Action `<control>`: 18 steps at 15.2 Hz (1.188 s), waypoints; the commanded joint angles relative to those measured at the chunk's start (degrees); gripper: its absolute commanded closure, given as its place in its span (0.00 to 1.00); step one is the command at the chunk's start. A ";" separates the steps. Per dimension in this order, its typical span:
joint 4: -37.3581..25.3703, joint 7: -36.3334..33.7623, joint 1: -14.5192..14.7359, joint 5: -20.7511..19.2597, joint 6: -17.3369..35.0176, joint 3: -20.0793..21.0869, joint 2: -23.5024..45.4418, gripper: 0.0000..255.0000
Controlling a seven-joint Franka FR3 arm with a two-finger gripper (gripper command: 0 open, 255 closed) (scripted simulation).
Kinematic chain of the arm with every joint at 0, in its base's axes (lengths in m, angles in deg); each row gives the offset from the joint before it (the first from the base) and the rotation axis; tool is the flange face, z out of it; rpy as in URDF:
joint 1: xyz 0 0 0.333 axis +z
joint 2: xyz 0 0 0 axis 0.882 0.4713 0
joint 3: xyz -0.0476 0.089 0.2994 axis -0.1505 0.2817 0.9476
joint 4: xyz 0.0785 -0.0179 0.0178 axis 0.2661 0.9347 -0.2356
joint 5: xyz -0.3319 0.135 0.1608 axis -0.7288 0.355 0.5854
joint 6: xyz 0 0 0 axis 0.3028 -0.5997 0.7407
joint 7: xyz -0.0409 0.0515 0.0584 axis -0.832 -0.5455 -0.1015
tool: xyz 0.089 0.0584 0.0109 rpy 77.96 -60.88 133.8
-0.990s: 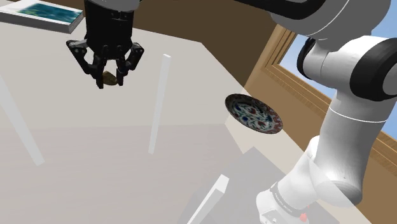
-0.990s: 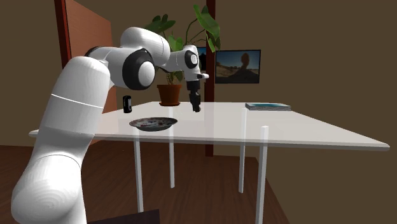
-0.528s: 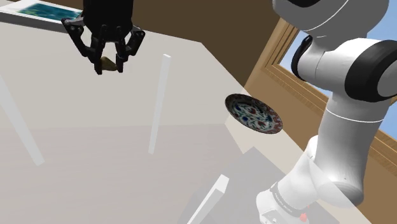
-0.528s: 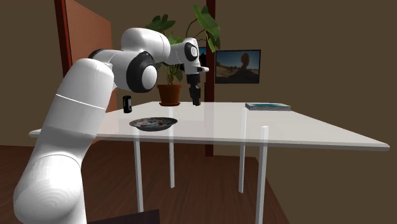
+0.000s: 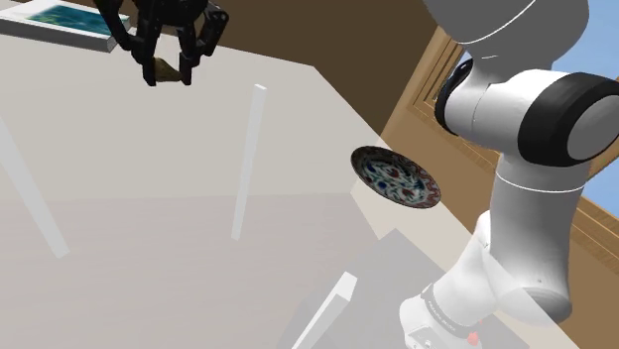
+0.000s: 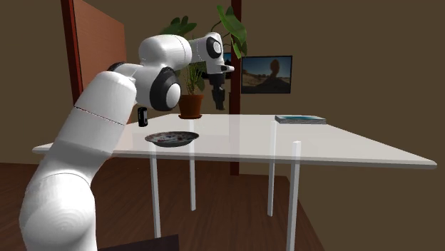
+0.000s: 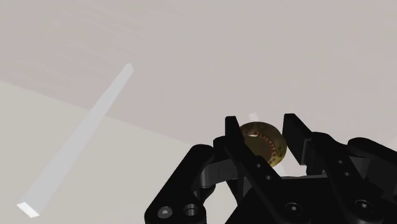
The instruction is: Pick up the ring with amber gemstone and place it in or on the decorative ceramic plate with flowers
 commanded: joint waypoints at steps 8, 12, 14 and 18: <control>31.75 5.23 -14.55 14.23 9.88 1.41 -25.11 1.00; 43.86 10.56 -17.12 21.14 12.05 -1.67 -37.23 1.00; 48.96 13.08 -17.28 23.73 12.34 -3.72 -42.69 1.00; 57.80 17.52 -16.65 27.26 11.77 -7.87 -52.65 1.00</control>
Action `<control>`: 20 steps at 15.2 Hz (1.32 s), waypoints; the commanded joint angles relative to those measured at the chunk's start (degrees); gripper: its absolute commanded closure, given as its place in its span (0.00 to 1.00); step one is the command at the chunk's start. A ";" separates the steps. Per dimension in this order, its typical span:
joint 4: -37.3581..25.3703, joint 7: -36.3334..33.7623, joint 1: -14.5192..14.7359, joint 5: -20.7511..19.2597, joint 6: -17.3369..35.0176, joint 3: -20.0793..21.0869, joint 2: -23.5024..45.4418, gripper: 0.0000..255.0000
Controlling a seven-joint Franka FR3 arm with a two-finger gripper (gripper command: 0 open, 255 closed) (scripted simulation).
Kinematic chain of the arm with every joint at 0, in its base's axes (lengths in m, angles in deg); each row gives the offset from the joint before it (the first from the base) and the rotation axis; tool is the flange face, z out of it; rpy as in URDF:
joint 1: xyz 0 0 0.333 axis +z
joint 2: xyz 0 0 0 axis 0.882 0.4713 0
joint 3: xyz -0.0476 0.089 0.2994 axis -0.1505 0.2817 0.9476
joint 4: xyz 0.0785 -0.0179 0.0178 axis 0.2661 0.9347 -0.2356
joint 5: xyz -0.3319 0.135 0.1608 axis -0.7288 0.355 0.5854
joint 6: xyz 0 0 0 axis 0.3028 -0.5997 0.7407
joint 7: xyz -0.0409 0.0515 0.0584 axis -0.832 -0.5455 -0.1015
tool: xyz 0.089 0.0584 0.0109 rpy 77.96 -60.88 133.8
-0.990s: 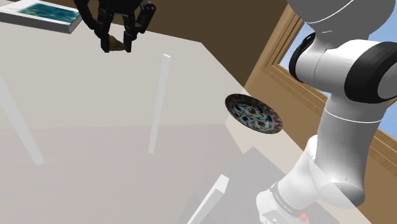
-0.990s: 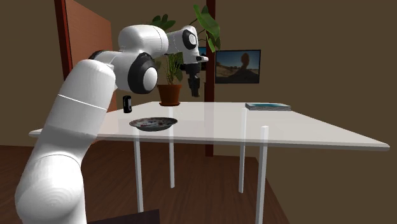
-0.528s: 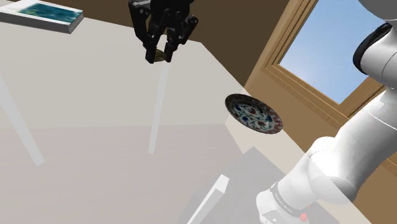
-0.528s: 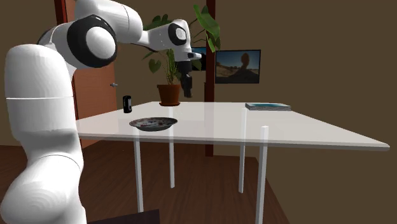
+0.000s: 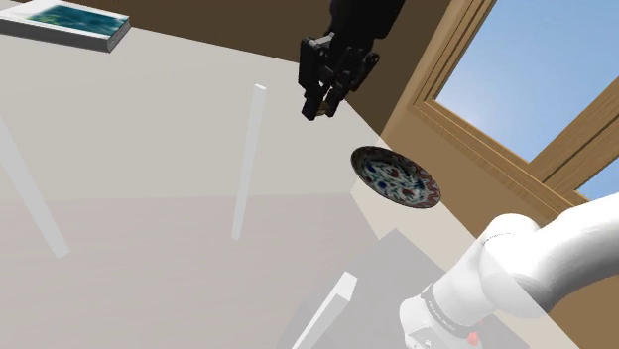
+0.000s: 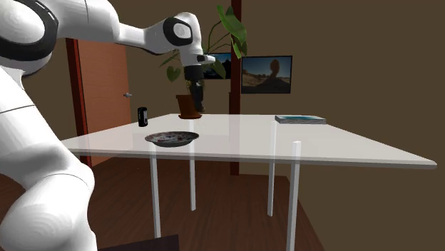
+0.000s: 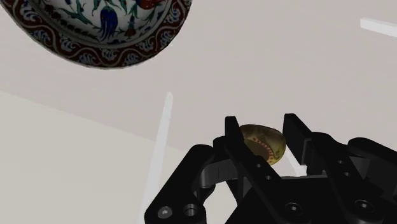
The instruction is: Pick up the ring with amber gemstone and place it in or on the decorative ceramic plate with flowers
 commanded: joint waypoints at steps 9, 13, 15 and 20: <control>17.28 8.58 2.99 3.02 -5.54 -9.87 -22.49 1.00; 21.10 10.65 3.82 2.36 -8.35 -12.74 -28.81 1.00; 23.12 10.70 3.97 2.55 -7.08 -12.60 -29.57 1.00; 28.02 10.81 4.33 3.08 -3.91 -12.17 -31.30 1.00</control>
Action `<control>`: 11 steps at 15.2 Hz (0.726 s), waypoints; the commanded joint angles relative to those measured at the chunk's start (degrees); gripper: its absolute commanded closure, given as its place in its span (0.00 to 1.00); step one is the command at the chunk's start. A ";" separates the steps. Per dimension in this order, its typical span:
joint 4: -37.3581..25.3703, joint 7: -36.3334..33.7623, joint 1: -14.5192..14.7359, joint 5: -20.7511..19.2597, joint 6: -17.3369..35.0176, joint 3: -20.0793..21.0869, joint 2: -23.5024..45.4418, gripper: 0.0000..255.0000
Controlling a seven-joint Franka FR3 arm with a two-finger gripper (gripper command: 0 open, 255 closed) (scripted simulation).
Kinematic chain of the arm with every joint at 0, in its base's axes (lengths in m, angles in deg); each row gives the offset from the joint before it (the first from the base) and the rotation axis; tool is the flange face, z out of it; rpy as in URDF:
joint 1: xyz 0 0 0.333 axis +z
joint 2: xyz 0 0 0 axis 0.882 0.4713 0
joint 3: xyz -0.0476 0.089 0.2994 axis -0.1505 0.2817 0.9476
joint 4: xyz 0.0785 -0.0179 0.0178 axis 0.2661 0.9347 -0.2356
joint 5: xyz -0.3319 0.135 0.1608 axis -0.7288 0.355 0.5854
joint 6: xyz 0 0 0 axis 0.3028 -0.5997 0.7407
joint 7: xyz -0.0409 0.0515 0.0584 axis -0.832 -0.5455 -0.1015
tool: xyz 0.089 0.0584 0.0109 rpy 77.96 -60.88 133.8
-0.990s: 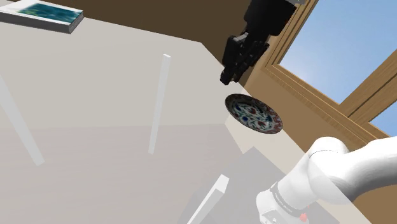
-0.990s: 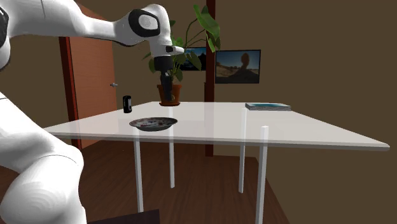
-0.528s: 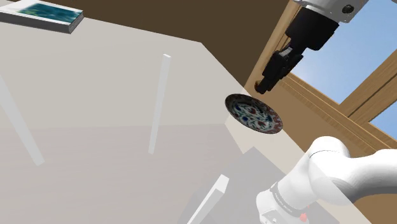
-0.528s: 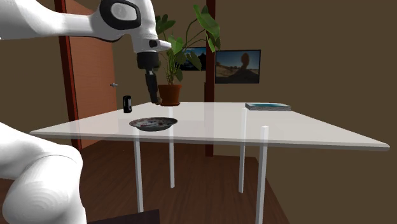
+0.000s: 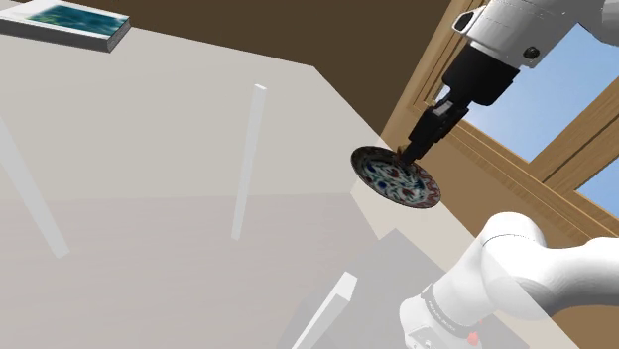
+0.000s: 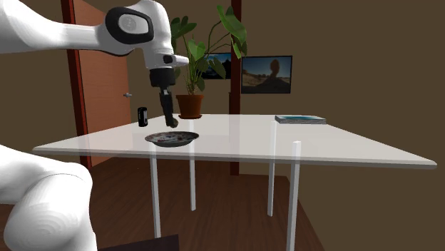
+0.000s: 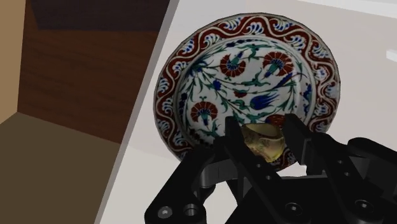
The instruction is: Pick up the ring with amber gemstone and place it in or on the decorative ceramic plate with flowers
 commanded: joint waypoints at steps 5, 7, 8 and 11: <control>6.29 0.16 0.49 0.75 4.31 0.65 -1.99 1.00; 6.29 0.16 0.49 0.75 4.31 0.65 -2.00 1.00; 6.29 0.16 0.49 0.75 4.31 0.65 -1.99 1.00; 6.29 0.16 0.49 0.75 4.31 0.65 -1.99 1.00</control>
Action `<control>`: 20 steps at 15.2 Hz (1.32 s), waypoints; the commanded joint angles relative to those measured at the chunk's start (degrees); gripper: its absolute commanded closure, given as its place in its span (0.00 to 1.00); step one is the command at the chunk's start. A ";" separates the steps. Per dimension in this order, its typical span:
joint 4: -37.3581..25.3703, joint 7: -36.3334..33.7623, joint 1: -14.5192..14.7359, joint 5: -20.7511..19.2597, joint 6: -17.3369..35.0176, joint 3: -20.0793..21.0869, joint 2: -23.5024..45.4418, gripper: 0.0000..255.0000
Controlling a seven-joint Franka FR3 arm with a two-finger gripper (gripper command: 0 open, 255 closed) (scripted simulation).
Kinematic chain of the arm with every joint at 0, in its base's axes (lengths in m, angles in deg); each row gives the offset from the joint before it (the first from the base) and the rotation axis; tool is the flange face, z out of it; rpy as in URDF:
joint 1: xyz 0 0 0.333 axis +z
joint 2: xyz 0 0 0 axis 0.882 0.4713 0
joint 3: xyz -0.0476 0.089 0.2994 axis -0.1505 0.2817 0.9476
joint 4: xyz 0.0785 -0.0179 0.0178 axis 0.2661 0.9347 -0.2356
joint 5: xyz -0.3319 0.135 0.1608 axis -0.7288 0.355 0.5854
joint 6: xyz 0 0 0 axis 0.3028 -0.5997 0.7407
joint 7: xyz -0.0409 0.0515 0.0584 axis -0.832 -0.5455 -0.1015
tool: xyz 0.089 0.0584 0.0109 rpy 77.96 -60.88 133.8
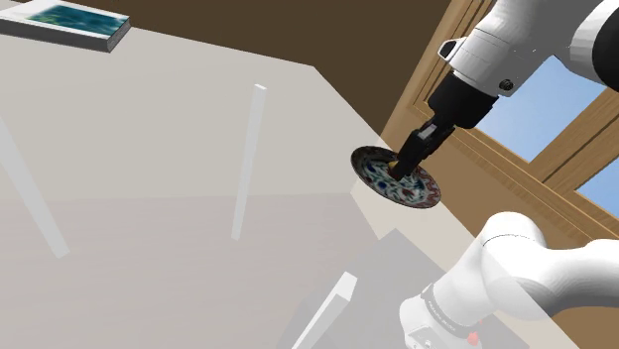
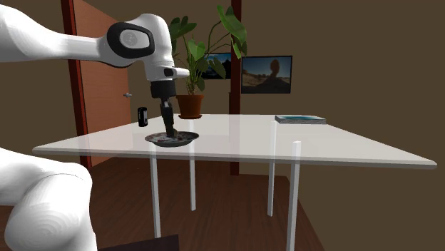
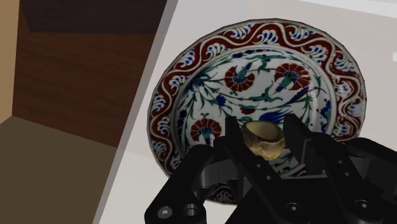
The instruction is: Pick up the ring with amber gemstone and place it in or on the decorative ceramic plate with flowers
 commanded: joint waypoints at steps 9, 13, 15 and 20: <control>-2.19 -0.08 -0.14 -0.27 -1.71 -0.27 0.48 0.00; -8.59 -0.33 -0.50 -0.94 -6.43 -0.91 2.16 0.00; -8.59 -0.33 -0.50 -0.94 -6.43 -0.91 2.16 0.00; -8.59 -0.33 -0.50 -0.94 -6.43 -0.91 2.16 0.00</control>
